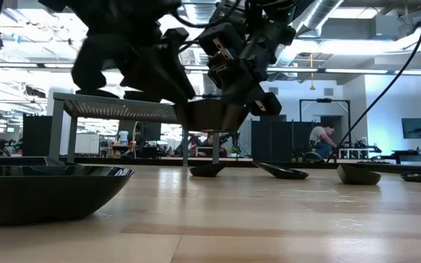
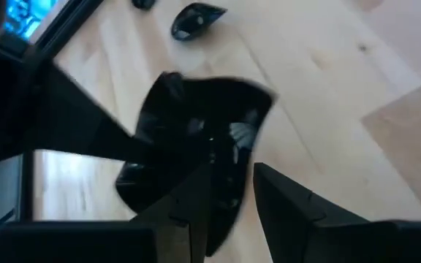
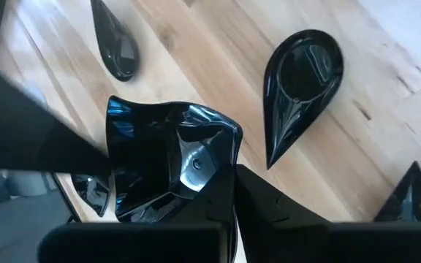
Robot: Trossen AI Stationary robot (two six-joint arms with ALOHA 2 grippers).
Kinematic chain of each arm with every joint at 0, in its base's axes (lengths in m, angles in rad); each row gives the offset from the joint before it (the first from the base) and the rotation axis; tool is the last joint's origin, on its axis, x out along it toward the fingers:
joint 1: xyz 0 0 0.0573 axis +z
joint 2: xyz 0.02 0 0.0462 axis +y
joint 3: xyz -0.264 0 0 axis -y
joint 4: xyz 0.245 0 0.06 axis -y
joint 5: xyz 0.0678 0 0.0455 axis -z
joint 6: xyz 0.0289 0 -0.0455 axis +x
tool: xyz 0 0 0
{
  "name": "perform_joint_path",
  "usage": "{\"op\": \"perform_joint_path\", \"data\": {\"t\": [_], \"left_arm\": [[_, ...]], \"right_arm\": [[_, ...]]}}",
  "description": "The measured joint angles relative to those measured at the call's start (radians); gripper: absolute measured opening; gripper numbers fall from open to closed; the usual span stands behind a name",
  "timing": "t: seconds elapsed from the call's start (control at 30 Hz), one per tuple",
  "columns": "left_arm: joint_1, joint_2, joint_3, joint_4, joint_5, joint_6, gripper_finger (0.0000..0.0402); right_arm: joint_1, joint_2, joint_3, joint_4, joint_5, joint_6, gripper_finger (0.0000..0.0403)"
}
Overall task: Pick & Place Mini shaped plates
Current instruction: Stack the black distorted square plate on top of the black distorted square plate on the shelf
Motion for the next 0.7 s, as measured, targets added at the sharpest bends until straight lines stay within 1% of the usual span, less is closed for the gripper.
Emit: {"op": "perform_joint_path", "data": {"t": [0.07, 0.17, 0.53, 0.6, 0.7], "left_arm": [[0.005, 0.004, 0.0, 0.0, 0.014, 0.0, 0.0106], [0.003, 0.004, 0.0, 0.001, 0.068, -0.001, 0.0106], [0.019, 0.004, 0.0, 0.001, 0.068, -0.001, 0.0104], [0.023, 0.004, 0.0, 0.001, 0.073, -0.002, 0.0097], [0.024, 0.004, 0.0, 0.001, 0.078, -0.001, 0.0074]], "right_arm": [[0.001, 0.0, 0.0, 0.0, -0.001, 0.0, 0.0006], [-0.005, 0.0, 0.0, 0.005, -0.023, -0.003, 0.0006], [-0.008, 0.0, 0.0, 0.029, -0.101, -0.002, 0.0006], [-0.009, 0.0, 0.0, 0.034, -0.1, -0.003, 0.0006], [-0.01, 0.0, 0.0, 0.038, -0.099, -0.005, 0.0006]]}}
